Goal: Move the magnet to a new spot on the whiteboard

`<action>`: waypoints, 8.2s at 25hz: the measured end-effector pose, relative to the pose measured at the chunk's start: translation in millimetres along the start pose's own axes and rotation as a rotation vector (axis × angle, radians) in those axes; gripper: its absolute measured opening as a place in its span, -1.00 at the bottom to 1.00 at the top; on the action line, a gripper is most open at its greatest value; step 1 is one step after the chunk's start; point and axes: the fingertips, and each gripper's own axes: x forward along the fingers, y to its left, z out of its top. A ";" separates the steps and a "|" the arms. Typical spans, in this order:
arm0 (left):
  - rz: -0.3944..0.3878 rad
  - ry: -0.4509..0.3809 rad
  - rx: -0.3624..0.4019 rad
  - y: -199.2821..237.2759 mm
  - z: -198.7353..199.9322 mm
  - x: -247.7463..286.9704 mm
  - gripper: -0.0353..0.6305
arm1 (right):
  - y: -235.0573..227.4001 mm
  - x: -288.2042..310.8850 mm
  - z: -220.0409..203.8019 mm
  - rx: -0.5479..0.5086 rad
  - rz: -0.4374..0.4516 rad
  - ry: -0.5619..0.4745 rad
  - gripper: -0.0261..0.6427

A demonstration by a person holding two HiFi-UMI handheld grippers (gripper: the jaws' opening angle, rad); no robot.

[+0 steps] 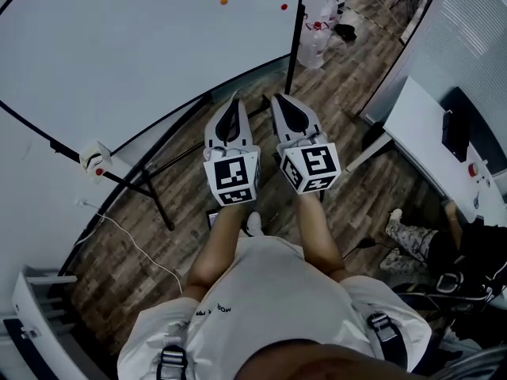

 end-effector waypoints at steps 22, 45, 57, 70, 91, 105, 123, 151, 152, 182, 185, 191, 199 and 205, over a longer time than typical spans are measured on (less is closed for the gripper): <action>-0.050 0.013 -0.004 39.9 -20.7 160.3 -0.88 | -76.3 127.6 -23.1 0.004 -0.061 0.011 -0.88; 0.127 0.022 -0.001 15.0 -34.0 254.6 -0.88 | -167.2 183.6 -28.2 -0.003 0.069 0.020 -0.88; 0.158 0.035 0.027 45.7 -39.0 275.4 -0.88 | -164.8 208.0 -37.0 0.014 0.050 0.011 -0.88; 0.182 0.048 0.026 71.4 -46.2 298.7 -0.88 | -160.5 225.0 -44.7 0.010 0.030 0.006 -0.88; 0.240 0.083 0.007 95.4 -56.1 343.0 -0.87 | -167.4 238.5 -48.9 0.000 0.024 0.005 -0.88; 0.293 0.099 0.007 109.8 -60.9 371.2 -0.69 | -178.6 243.9 -51.9 -0.006 0.012 0.007 -0.88; 0.386 0.093 -0.011 122.5 -60.7 394.0 -0.59 | -190.6 243.8 -55.5 -0.003 -0.007 0.007 -0.88; 0.569 0.163 0.011 142.8 -66.2 416.7 -0.44 | -199.8 241.3 -54.6 0.000 -0.010 0.008 -0.88; 0.574 0.163 0.013 143.1 -66.4 416.5 -0.44 | -200.2 241.2 -54.4 0.000 -0.011 0.008 -0.88; 0.576 0.160 0.026 148.4 -72.0 418.2 -0.54 | -199.7 243.4 -57.0 -0.011 -0.016 0.013 -0.88; 0.571 0.159 0.018 150.1 -72.9 416.3 -0.54 | -195.8 243.5 -55.8 -0.015 -0.013 0.010 -0.88; 0.551 0.141 0.018 145.6 -70.6 410.2 -0.54 | -196.5 243.6 -53.8 -0.021 -0.019 0.010 -0.88; 0.498 0.130 0.023 129.0 -69.2 406.3 -0.54 | -197.5 240.6 -52.7 -0.015 -0.034 0.008 -0.88; 0.463 0.106 0.015 117.9 -62.6 402.4 -0.54 | -202.8 237.2 -51.1 -0.013 -0.036 0.009 -0.88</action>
